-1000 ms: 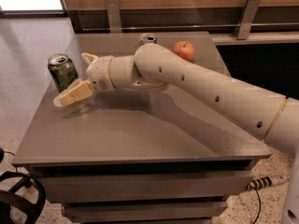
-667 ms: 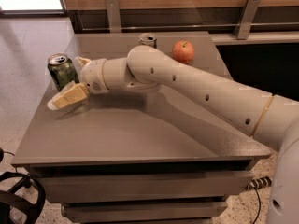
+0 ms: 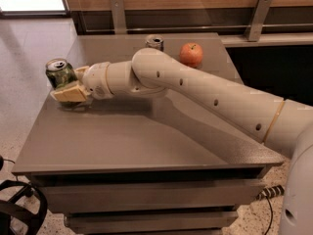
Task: Knock green can over
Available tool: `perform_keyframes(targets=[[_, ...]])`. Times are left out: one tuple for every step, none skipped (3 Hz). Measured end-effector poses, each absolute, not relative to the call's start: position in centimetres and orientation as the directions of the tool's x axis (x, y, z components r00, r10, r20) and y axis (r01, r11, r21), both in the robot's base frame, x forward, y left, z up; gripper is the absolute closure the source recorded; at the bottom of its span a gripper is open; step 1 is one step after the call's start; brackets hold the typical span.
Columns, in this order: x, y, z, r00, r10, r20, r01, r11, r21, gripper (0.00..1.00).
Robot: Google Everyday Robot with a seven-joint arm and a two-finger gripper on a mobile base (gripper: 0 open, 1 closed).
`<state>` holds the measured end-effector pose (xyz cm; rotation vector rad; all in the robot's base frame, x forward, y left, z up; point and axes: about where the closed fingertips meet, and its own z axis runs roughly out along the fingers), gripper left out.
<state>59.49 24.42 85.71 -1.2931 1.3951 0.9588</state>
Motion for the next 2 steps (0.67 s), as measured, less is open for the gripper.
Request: perform_keyframes(targets=[[59.35, 24.64, 85.72, 0.034, -0.227, -0.973, -0.991, 0.122, -0.063, 0.72], [59.21, 24.85, 85.73, 0.035, -0.226, -0.973, -0.991, 0.118, -0.063, 0.96]])
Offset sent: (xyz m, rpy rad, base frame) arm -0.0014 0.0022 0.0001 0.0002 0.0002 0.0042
